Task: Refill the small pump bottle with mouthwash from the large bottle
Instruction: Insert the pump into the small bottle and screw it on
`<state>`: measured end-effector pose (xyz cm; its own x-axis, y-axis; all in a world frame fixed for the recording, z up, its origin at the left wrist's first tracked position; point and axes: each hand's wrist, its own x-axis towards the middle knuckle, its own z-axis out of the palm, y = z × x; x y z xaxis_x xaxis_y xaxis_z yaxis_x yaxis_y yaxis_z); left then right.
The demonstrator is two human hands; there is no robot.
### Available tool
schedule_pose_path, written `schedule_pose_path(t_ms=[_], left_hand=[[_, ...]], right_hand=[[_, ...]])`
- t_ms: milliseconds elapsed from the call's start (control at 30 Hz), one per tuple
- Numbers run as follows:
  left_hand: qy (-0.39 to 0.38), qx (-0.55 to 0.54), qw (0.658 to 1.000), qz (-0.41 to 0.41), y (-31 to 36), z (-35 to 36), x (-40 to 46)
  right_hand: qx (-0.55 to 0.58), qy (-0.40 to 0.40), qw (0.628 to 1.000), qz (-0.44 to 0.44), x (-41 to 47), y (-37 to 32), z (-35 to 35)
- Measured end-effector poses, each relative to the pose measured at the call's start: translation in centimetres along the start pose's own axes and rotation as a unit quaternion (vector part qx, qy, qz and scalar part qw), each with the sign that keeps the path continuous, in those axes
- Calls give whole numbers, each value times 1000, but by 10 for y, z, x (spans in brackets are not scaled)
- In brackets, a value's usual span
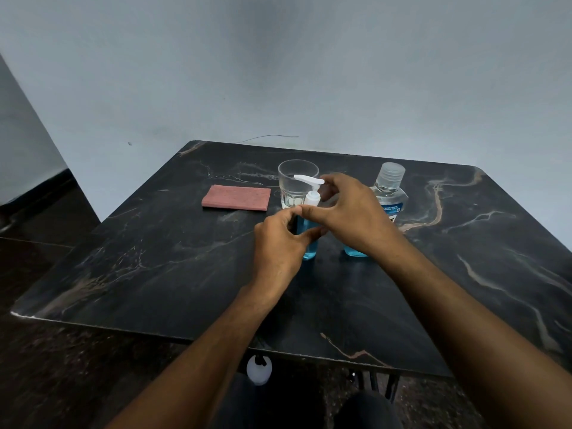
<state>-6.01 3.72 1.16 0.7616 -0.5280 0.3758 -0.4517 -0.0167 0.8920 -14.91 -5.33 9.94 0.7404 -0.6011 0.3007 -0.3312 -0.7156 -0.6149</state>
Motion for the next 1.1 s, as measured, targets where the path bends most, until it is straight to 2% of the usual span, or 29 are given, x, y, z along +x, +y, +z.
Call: schedule_pose_path(t_ms=[133,400,500,600,833,933,1100], left_hand=[[-4,-13,1000,-4,0,1,0],[2,-5,1000,-14,-3,0,1],[11,-5,1000,-8,-6,0,1],[14,-5,1000,-4,-4,0,-1],[9,-12,1000,-11,-5,1,0],[14,-5,1000,-5,-6,0,0],[10,-9,1000,-1,-3,0,-1]], right_hand=[[54,-8,999,3,-4,0,0],[-13,60,998,8,-8,-5,15],[23,46,998,30,-12,-5,19],[75,65,995,27,-16,-5,21],[66,133,989,24,-18,0,29],[63,137,988,26,-19,0,33],[218,116,967,68,-22,1,33]])
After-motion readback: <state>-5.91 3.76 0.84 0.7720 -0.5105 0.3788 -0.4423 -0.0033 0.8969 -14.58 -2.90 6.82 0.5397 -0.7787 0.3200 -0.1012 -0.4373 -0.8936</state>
